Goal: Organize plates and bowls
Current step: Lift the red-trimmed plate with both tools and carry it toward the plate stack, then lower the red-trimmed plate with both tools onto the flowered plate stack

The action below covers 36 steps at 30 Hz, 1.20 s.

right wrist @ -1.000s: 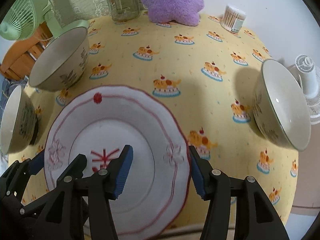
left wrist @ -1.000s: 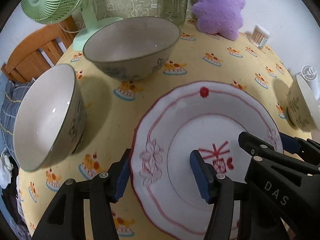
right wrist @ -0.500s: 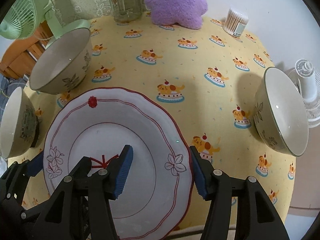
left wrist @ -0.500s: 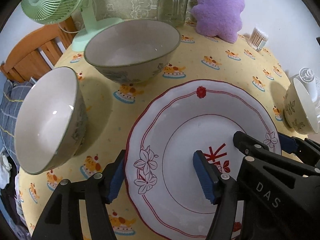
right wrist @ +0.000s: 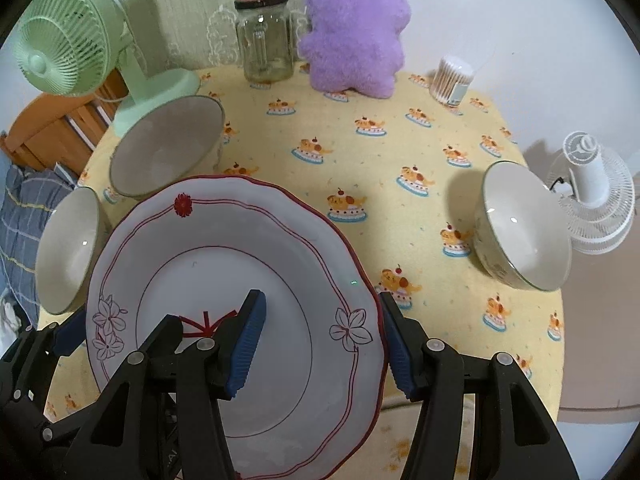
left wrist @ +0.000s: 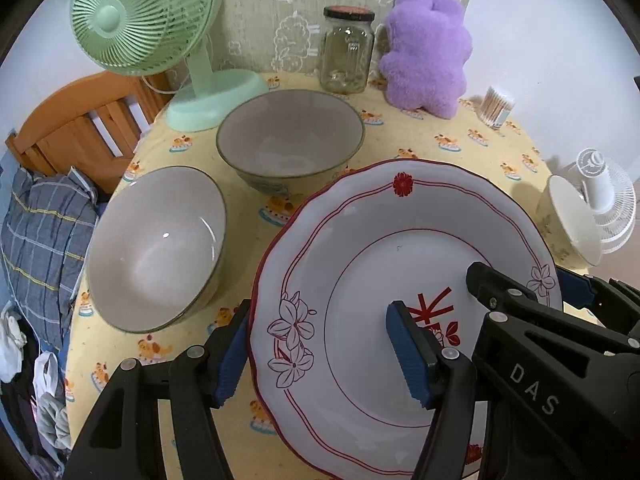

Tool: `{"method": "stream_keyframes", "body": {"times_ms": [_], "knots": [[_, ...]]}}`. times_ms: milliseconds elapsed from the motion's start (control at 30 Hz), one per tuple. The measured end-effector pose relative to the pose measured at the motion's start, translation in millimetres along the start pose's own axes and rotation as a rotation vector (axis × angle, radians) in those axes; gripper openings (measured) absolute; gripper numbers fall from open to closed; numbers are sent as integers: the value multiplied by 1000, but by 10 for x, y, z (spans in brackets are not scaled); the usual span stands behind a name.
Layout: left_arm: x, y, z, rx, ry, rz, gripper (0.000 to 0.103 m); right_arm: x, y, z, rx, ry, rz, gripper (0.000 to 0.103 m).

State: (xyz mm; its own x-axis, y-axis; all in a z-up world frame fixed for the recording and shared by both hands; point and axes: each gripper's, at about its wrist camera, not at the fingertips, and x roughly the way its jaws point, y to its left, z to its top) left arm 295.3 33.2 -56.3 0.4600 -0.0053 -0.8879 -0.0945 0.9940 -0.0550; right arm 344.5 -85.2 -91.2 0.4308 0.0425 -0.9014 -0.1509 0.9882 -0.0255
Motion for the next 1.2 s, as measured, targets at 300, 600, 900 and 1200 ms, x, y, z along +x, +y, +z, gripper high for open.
{"method": "stream_keyframes", "body": {"times_ms": [300,600,900,1200], "knots": [[-290,-40,-192,65,-16,-51,66,-377,-4,-278,74,-23,-46,61],[-433,-249,-481,135,17,-90,66,-592,-175,-720,162,-10,-86,61],[-485,-682,-763,162,45,-83,66,-640,-571,-1070,199,23,-74,61],[-398,-1185,-1004,136,96,-92,66,-594,-1098,-1311,181,67,-80,61]]}}
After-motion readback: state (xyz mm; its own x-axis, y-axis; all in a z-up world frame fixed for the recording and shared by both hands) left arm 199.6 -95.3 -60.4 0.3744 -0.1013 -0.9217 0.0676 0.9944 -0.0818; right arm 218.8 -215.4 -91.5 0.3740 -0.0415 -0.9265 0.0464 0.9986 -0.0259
